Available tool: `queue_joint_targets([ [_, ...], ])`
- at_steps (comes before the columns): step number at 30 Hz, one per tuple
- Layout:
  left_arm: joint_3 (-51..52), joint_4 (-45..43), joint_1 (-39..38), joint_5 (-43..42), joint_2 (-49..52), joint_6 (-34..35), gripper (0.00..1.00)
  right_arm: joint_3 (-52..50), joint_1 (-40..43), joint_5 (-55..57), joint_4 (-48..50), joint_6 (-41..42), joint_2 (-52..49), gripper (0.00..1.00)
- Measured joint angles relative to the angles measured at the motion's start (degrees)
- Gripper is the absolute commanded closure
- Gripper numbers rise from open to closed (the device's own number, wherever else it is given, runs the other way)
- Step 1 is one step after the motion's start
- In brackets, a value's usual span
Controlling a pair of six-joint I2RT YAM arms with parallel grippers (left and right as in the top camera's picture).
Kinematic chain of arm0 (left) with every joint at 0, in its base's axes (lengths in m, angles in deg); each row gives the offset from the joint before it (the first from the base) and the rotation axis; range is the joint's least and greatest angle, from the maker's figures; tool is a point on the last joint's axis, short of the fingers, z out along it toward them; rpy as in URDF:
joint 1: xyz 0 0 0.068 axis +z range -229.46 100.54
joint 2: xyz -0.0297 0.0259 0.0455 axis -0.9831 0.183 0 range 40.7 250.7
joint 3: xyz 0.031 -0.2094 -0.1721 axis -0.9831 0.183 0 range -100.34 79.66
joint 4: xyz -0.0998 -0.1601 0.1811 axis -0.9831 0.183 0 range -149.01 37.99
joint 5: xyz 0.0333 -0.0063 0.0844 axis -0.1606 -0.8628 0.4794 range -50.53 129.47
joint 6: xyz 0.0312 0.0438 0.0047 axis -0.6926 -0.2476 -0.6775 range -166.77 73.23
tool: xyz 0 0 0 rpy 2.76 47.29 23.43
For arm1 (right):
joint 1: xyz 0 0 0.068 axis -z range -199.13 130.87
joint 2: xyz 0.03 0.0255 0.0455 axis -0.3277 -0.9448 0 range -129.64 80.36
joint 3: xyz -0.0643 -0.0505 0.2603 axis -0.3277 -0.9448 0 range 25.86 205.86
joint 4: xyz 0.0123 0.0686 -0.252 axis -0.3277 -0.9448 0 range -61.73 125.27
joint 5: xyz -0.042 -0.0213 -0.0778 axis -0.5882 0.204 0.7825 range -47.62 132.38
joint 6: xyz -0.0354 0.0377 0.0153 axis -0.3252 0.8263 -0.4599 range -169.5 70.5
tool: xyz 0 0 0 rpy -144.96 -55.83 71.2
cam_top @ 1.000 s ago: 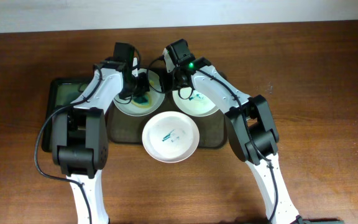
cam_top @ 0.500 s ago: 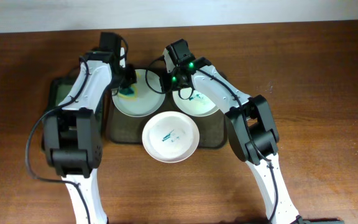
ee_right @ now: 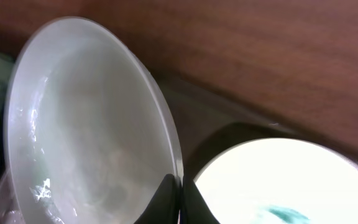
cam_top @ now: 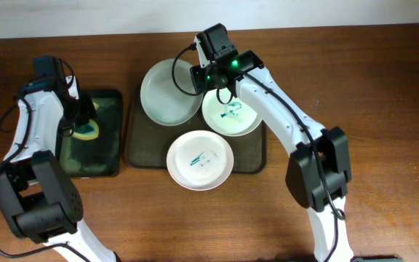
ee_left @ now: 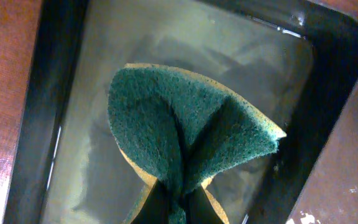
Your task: Clean dirty plates on tray and stack at the side
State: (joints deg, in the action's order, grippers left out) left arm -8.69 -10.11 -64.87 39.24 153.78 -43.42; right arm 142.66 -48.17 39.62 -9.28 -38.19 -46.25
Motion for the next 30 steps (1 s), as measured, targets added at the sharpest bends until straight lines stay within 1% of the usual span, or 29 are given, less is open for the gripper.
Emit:
queue_joint_targets([
  [1, 0.85, -1.18, 0.0, 0.0, 0.0, -0.26, 1.0, 0.0, -0.85, 2.6, -0.68, -0.55, 0.81, 0.96],
  [3, 2.78, -2.95, 0.02, 0.0, 0.0, -0.76, 1.0, 0.0, -5.18, 13.38, -1.92, -2.34, 1.75, 0.96],
  [6, 2.89, -3.17, 1.05, 0.0, 0.0, -0.79, 1.0, 0.0, -11.89, 27.43, -2.58, -3.28, 1.75, 0.96],
  [8, 2.89, -3.19, 1.57, -0.02, 0.0, -0.81, 1.0, 0.0, -14.4, 34.58, -2.01, -3.61, 1.75, 0.96],
  [10, 2.89, -3.23, 1.68, -0.07, 0.0, -1.31, 1.0, 0.0, -16.52, 42.58, -0.22, -3.8, 1.75, 0.96],
  [12, 2.89, -3.34, 1.68, -0.28, 0.0, -1.9, 1.0, 0.0, -18.21, 47.95, 1.7, -3.96, 1.75, 0.96],
  [15, 2.89, -4.22, 1.68, -0.42, 0.0, -2.95, 1.0, 0.0, -21.7, 55.91, 6.43, -7.32, 1.75, 0.96],
  [17, 2.89, -5.22, 1.86, -0.85, 0.0, -3.67, 1.0, 0.0, -22.77, 58.12, 8.85, -12.04, 1.75, 0.96],
  [20, 2.89, -6.08, 2.25, -3.04, 0.0, -5.31, 1.0, 0.0, -23.26, 60.24, 13.84, -22.82, 1.29, 0.96],
  [21, 2.89, -6.12, 2.34, -3.65, 0.0, -5.88, 1.0, 0.0, -23.39, 60.76, 14.43, -24.9, 0.9, 0.96],
  [24, 2.89, -6.34, 2.43, -5.84, 0.0, -7.69, 1.0, 0.0, -23.47, 61.53, 15.72, -30.47, -1.05, 0.96],
  [26, 2.89, -6.36, 2.43, -6.23, 0.0, -8.26, 1.0, -0.13, -23.45, 62.69, 19.28, -32.72, -1.53, 0.96],
  [28, 2.89, -6.38, 2.43, -6.49, 0.0, -8.52, 1.0, -0.11, -23.52, 63.17, 19.76, -35.28, -1.53, 0.96],
  [30, 2.99, -7.65, 2.43, -6.51, 0.0, -11.02, 1.0, -0.11, -23.63, 63.19, 20.22, -36.37, -1.6, 0.96],
])
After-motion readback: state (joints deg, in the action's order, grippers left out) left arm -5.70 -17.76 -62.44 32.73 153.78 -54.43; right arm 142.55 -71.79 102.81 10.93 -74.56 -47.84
